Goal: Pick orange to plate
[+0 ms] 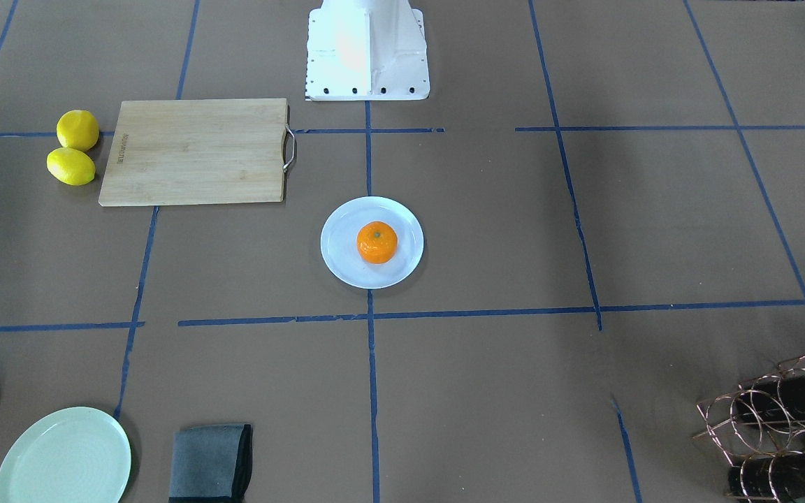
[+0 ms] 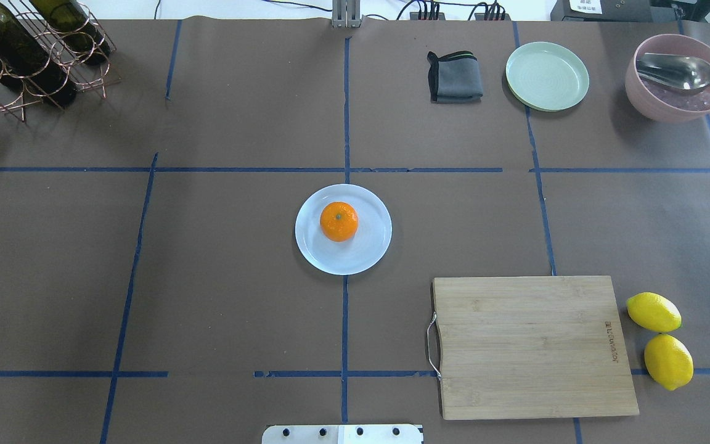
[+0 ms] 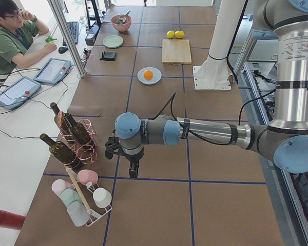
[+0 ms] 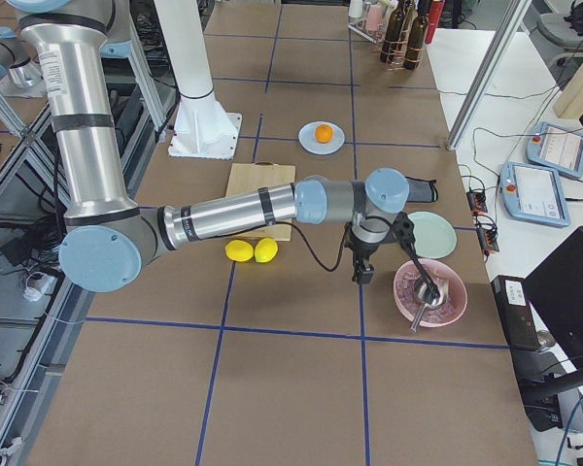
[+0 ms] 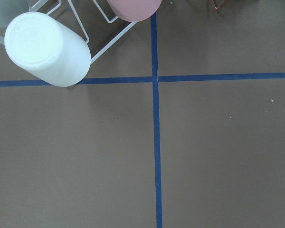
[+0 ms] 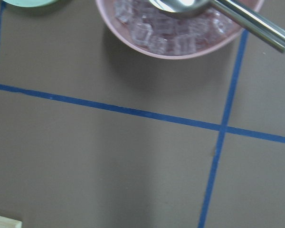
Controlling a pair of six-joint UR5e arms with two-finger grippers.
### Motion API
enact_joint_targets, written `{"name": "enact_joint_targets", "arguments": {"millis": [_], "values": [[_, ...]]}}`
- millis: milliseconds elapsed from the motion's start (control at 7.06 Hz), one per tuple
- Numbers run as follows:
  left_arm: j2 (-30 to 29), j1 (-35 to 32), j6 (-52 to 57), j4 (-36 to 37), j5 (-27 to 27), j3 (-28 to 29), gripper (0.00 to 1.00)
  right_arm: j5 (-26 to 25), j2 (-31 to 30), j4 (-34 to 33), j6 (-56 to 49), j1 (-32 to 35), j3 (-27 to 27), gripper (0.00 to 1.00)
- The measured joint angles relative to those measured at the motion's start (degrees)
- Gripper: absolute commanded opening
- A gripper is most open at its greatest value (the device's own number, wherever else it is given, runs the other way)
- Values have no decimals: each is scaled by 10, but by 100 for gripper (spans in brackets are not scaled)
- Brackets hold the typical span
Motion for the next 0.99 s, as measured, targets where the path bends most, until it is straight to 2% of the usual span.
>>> {"name": "enact_joint_targets", "arguments": {"millis": [283, 991], "values": [[1, 0, 0, 0, 0, -2, 100, 3, -23, 68, -36, 33, -53, 100], [1, 0, 0, 0, 2, -2, 100, -13, -43, 91, -18, 58, -61, 100]]}}
